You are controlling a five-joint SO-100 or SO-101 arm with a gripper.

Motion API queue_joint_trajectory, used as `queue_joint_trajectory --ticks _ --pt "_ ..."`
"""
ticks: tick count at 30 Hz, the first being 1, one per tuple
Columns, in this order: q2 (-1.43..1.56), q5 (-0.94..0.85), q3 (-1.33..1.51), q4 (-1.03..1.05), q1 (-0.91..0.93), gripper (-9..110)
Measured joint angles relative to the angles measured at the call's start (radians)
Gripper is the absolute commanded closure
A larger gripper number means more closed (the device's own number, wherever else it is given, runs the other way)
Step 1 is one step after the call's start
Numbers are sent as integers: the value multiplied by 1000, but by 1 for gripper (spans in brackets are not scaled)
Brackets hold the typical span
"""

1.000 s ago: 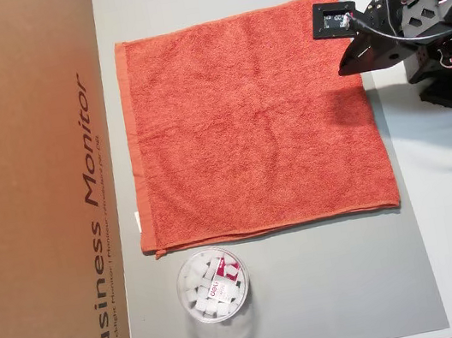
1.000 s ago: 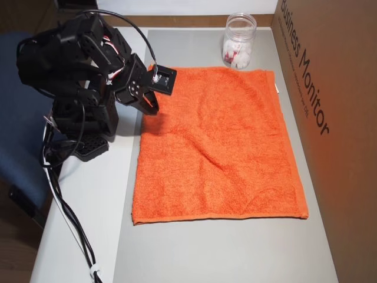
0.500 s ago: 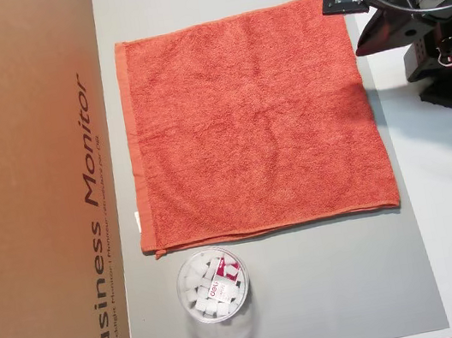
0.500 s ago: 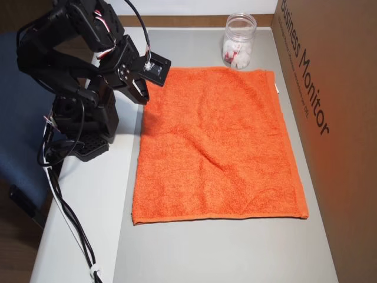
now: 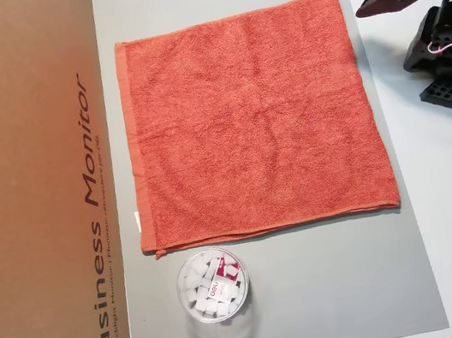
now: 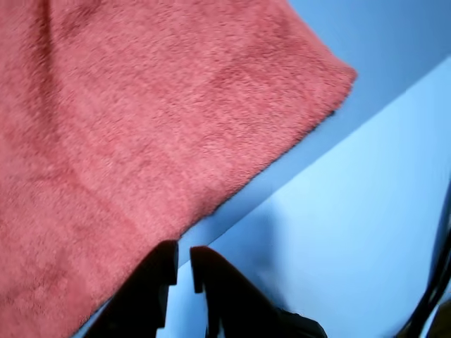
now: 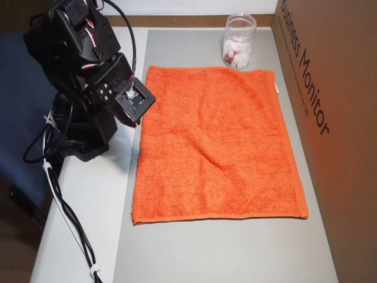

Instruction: Fold the blanket.

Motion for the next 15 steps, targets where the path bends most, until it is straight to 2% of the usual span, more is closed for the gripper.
queue_joint_trajectory --ticks 15 --pt "0 0 0 -9 284 101"
